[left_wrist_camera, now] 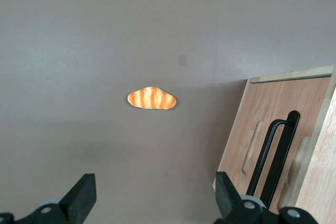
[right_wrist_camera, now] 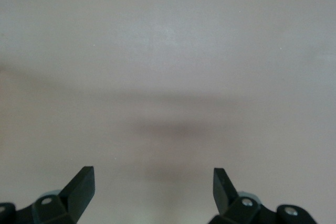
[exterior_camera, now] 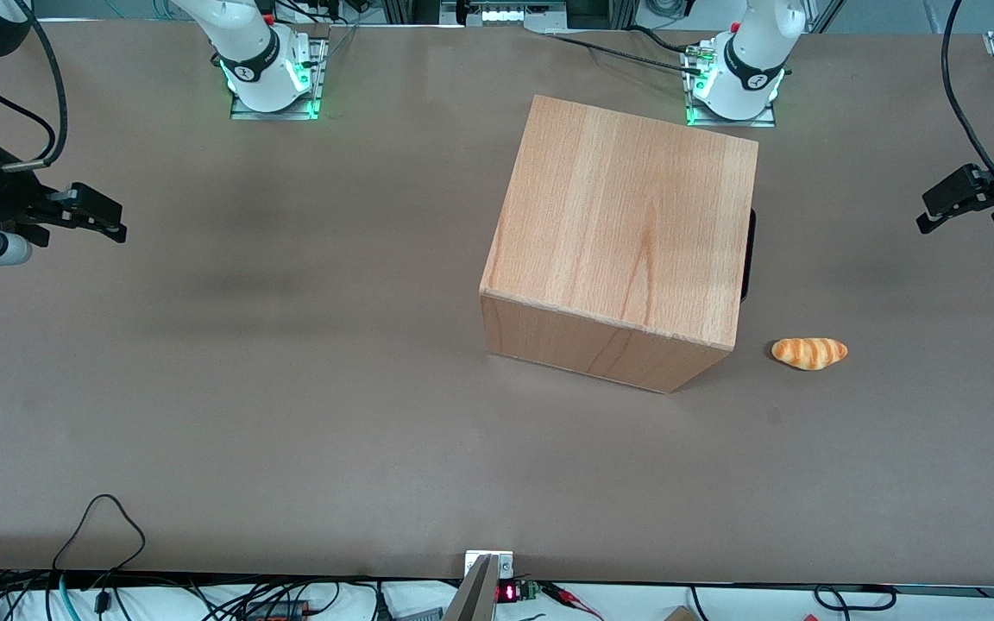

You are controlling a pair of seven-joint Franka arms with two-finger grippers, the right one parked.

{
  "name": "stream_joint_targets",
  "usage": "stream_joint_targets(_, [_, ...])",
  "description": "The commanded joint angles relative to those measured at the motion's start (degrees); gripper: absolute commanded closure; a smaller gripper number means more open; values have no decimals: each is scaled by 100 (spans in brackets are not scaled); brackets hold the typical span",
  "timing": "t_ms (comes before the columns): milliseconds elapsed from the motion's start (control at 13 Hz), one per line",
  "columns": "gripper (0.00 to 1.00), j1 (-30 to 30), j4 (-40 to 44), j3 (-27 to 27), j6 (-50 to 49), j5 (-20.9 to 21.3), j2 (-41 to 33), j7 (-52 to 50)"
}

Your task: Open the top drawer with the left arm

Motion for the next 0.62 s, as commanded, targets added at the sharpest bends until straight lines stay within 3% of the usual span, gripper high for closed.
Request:
stream_joint_targets(0, [0,-45,98,22,-170,125,20,40])
stream_joint_targets(538, [0,-53,1,-4,-162,-59,116,22])
